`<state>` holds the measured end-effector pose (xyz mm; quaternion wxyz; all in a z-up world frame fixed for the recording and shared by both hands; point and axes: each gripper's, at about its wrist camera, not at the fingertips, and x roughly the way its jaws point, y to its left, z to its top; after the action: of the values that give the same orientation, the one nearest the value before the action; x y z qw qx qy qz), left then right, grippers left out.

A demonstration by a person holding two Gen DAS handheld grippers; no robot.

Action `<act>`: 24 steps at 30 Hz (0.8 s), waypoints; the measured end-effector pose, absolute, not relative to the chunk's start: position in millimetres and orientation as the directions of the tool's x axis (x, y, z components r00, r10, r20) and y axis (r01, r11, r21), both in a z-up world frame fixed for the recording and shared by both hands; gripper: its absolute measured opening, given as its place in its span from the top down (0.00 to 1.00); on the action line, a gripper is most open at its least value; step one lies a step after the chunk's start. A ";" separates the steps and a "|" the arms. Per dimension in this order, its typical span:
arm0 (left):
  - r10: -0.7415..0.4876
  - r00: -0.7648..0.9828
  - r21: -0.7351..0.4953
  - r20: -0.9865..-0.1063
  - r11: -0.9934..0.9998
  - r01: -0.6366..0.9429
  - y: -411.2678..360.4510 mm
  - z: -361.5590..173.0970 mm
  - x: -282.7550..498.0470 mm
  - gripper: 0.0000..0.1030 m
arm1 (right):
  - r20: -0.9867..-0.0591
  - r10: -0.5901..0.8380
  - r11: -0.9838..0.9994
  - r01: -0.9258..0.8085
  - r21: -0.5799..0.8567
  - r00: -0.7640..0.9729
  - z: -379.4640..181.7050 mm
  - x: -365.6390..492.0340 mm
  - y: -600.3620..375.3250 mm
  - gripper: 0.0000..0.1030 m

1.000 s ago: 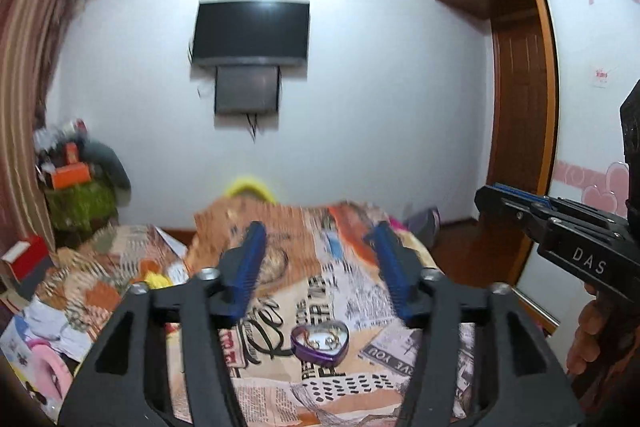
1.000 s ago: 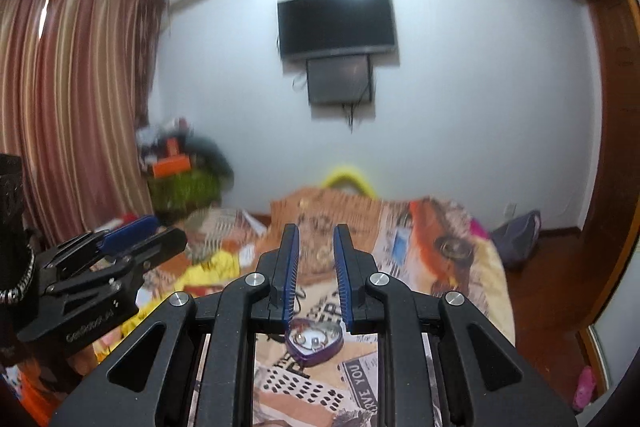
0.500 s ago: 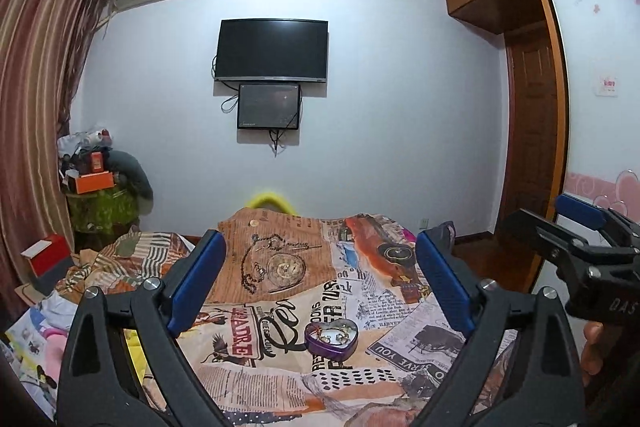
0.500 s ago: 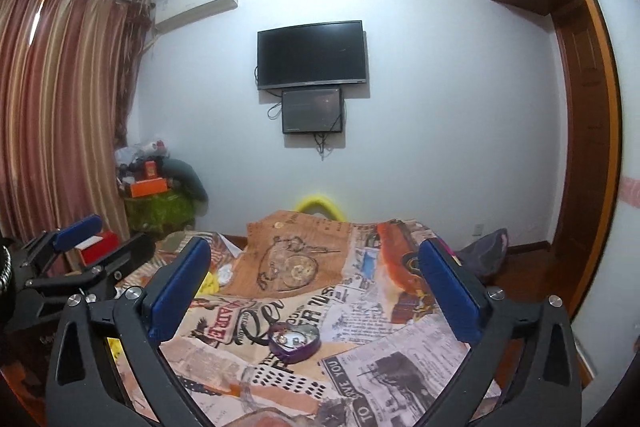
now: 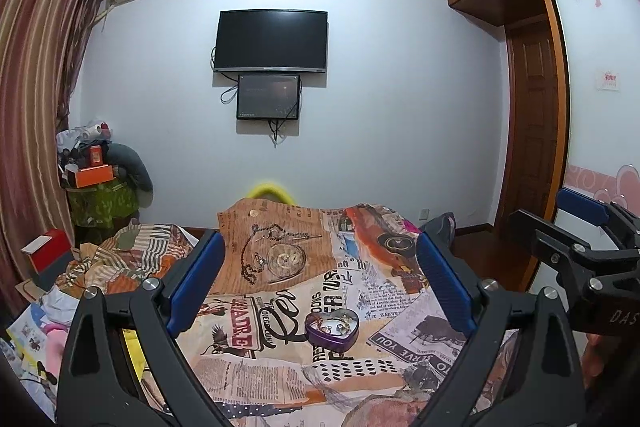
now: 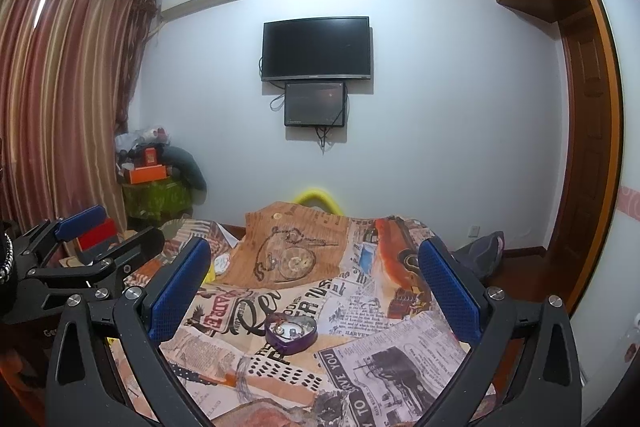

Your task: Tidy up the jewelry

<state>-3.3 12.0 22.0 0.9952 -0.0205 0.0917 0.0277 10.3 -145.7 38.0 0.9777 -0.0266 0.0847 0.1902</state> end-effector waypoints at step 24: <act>0.049 0.972 -0.059 -0.228 0.996 -0.064 14.7 17.0 5.5 0.03 | -0.209 0.347 0.934 -0.357 -0.010 0.914 38.5 13.4 -148.8 0.00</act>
<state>5.5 14.7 17.0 0.9925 -0.0332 0.1141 0.0286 13.4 -148.8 38.5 0.9781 -0.0240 0.1024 0.1798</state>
